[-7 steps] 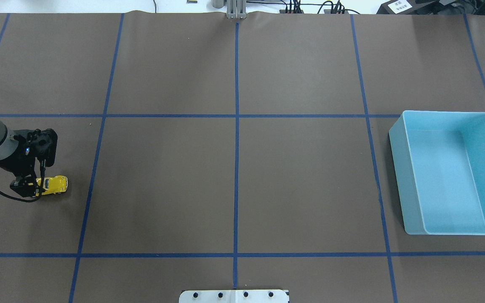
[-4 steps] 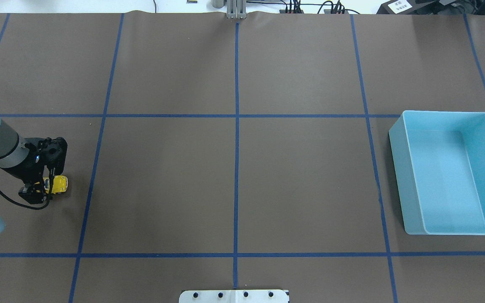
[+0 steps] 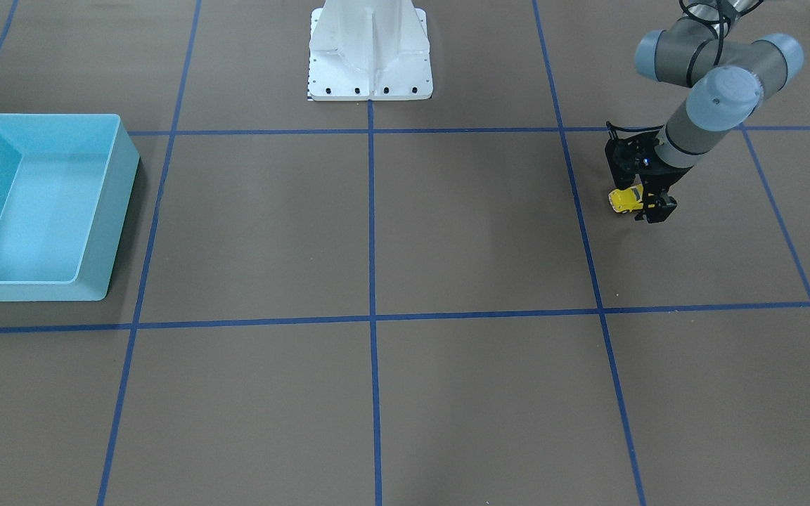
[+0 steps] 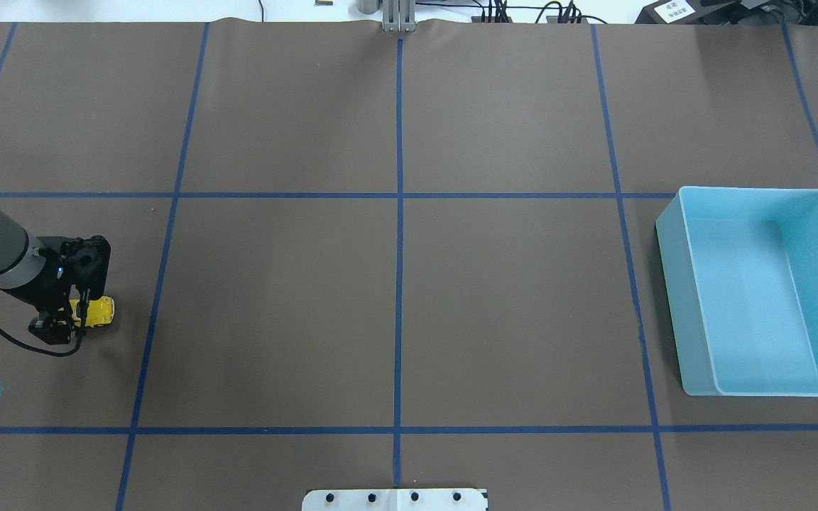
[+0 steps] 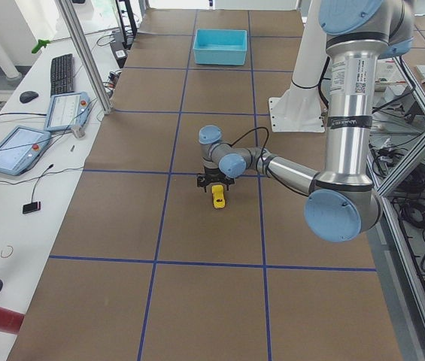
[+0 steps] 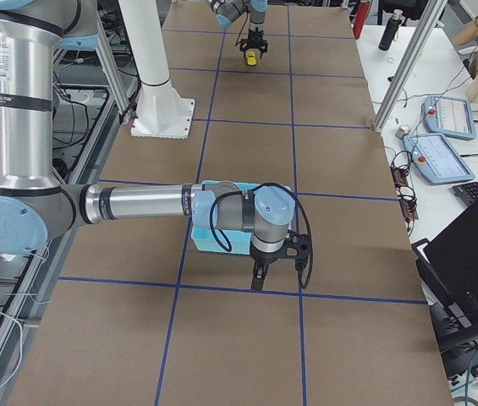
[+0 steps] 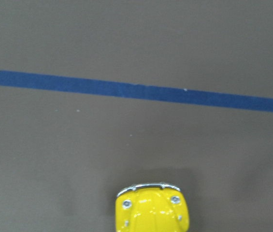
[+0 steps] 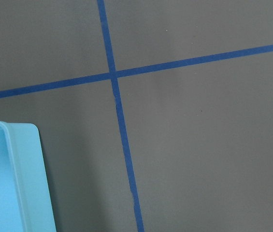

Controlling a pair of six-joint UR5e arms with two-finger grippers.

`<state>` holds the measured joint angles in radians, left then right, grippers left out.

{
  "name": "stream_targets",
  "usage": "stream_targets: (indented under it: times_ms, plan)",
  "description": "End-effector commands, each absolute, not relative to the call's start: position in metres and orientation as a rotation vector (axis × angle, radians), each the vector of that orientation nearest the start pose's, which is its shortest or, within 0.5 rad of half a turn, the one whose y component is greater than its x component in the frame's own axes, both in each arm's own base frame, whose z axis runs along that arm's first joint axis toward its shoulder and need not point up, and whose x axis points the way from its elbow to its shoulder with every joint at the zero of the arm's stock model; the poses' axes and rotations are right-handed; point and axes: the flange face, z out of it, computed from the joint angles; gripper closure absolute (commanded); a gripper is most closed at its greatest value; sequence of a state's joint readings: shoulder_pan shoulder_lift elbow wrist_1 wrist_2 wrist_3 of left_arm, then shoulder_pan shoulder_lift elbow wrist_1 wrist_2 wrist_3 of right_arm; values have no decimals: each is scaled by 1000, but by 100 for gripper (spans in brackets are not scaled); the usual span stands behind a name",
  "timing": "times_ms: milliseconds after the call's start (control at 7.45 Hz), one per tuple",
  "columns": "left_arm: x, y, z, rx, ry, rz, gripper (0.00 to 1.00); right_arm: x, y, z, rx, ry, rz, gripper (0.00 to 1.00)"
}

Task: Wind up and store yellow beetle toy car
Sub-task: 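Press the left gripper on the car and drag it backward to wind it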

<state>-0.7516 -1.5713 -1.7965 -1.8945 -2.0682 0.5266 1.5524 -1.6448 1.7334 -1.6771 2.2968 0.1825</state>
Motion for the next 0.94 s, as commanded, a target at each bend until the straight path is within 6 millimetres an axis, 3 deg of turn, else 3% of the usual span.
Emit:
stream_targets:
  times_ms: [0,403,806]
  plan:
    - [307,-413,521,560,577,1276,0,59,-460,626,-86,-724,162,0]
    - [308,-411,527,550,575,1271,0,58,-461,624,-84,-728,161,0]
    - [329,-395,524,543,601,1323,0,58,-460,627,-88,-727,162,0]
